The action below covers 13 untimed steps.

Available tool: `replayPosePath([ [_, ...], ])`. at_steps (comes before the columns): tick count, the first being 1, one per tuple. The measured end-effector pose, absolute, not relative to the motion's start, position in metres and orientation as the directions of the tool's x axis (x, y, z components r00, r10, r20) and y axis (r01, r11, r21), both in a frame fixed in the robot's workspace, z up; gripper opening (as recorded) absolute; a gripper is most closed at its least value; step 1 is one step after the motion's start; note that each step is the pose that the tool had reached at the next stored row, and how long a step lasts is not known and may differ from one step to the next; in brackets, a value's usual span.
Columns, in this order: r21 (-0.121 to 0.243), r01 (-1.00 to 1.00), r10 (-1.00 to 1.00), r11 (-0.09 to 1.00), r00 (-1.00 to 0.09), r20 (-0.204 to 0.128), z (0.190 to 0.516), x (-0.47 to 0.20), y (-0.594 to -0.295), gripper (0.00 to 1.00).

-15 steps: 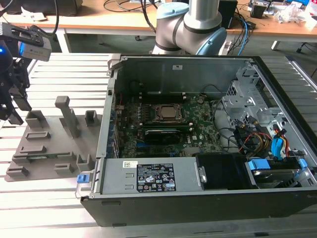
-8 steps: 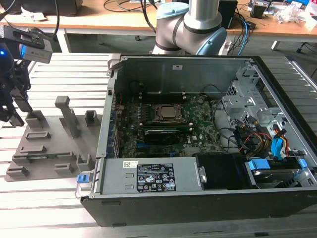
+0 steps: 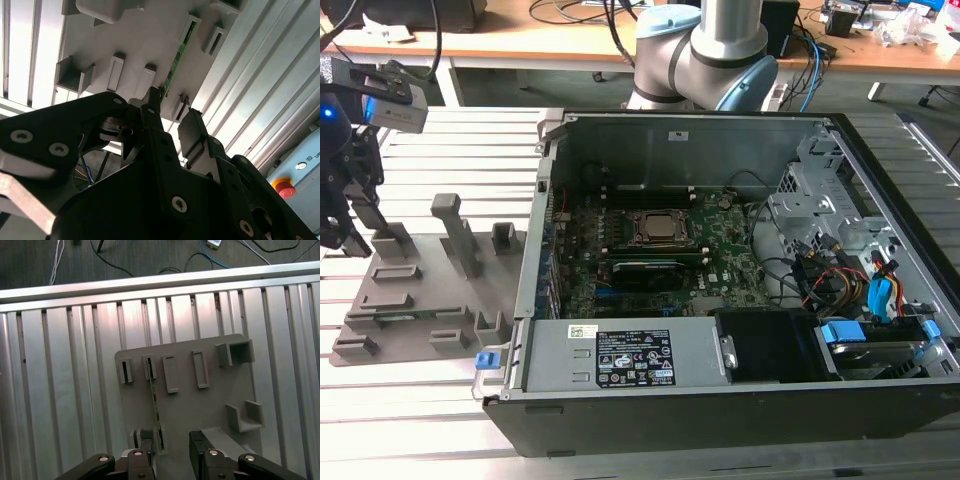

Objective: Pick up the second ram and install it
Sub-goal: 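Pick up the second ram and move it above second insertion slot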

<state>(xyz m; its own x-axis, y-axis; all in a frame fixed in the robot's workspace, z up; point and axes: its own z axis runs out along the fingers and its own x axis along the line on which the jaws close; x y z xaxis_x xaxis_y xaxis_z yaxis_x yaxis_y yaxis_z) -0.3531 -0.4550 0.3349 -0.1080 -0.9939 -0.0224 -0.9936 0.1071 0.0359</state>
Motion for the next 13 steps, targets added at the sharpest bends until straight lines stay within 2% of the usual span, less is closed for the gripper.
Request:
replayPosePath([
  [13, 0.036, -0.994, -0.994, 0.107, -0.108, -0.022, 0.3289, -0.3532, -0.455, 0.42],
])
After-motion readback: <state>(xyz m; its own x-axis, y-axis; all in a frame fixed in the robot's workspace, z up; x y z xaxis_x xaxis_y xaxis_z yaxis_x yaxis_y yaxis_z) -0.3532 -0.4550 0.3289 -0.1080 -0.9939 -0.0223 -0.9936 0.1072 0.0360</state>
